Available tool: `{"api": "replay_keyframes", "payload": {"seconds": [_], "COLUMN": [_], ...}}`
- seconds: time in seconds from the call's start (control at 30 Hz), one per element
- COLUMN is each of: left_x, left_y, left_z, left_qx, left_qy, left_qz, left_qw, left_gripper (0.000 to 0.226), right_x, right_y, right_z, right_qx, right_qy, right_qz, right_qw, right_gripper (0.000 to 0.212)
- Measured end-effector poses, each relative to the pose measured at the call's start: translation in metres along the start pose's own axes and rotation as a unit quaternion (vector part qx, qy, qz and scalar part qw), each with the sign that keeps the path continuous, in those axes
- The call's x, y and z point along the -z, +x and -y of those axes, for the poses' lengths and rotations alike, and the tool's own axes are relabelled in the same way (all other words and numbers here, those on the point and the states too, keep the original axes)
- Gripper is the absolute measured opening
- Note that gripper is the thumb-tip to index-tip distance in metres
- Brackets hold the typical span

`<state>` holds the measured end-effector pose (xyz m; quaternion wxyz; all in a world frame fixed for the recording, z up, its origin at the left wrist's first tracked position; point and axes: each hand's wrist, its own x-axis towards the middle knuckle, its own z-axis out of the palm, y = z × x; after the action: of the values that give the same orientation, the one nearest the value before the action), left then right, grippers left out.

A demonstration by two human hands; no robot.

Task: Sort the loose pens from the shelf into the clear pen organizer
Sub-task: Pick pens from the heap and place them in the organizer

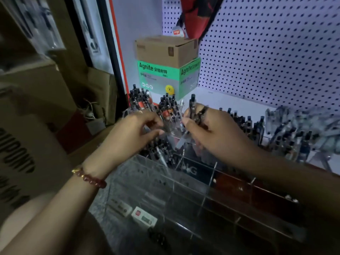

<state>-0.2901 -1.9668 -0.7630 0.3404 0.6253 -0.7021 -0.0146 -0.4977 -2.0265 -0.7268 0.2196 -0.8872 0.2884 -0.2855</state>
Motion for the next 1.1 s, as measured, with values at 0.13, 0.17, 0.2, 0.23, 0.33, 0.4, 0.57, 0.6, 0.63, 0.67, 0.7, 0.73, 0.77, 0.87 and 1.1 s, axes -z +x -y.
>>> {"api": "replay_keyframes", "payload": {"seconds": [0.13,0.17,0.2,0.23,0.33,0.4,0.57,0.6,0.63,0.67,0.7,0.73,0.77,0.87,1.1], "left_x": [-0.006,-0.009,-0.011,-0.013,-0.018,-0.02,-0.025,-0.026,-0.026,-0.026,-0.025,-0.025,-0.025,-0.025,-0.023], "left_y": [-0.007,-0.008,-0.009,-0.01,-0.013,-0.015,-0.018,-0.019,-0.019,-0.018,-0.018,-0.018,-0.018,-0.017,-0.018], "left_z": [0.006,0.006,0.005,0.005,0.002,-0.001,-0.002,-0.002,-0.002,-0.003,-0.003,-0.004,-0.004,-0.003,-0.003], "left_qx": [0.02,0.025,0.032,0.038,0.045,0.048,0.039,0.039,0.041,0.044,0.047,0.049,0.05,0.053,0.054], "left_qy": [0.041,0.052,0.06,0.069,0.099,0.112,0.118,0.118,0.119,0.121,0.122,0.124,0.129,0.136,0.127], "left_qz": [0.049,0.059,0.068,0.076,0.09,0.09,0.089,0.09,0.09,0.088,0.086,0.085,0.086,0.091,0.097], "left_qw": [0.998,0.997,0.995,0.994,0.99,0.988,0.988,0.988,0.988,0.988,0.988,0.987,0.987,0.985,0.986], "left_gripper": [0.021,0.023,0.026,0.029,0.034,0.033,0.031,0.032,0.033,0.032,0.032,0.031,0.032,0.038,0.036], "right_x": [-0.014,-0.017,-0.021,-0.025,-0.034,-0.037,-0.038,-0.037,-0.037,-0.036,-0.036,-0.036,-0.037,-0.042,-0.061], "right_y": [-0.001,0.0,0.001,0.001,0.002,0.002,0.003,0.003,0.004,0.004,0.004,0.004,0.003,0.002,-0.003], "right_z": [0.004,0.003,0.001,-0.001,-0.008,-0.008,-0.005,-0.004,-0.003,-0.003,-0.002,-0.002,-0.002,-0.007,-0.023], "right_qx": [0.043,0.045,0.044,0.039,0.021,0.024,0.038,0.043,0.047,0.049,0.046,0.039,0.033,0.012,-0.074], "right_qy": [-0.074,-0.094,-0.107,-0.115,-0.136,-0.153,-0.11,-0.104,-0.104,-0.105,-0.104,-0.098,-0.094,-0.099,-0.097], "right_qz": [0.08,0.09,0.099,0.109,0.136,0.151,0.132,0.12,0.11,0.106,0.11,0.118,0.129,0.154,0.183], "right_qw": [0.993,0.99,0.988,0.987,0.981,0.976,0.984,0.986,0.987,0.988,0.988,0.987,0.987,0.983,0.975], "right_gripper": [0.022,0.024,0.026,0.025,0.023,0.02,0.016,0.014,0.013,0.011,0.009,0.009,0.008,0.007,0.024]}}
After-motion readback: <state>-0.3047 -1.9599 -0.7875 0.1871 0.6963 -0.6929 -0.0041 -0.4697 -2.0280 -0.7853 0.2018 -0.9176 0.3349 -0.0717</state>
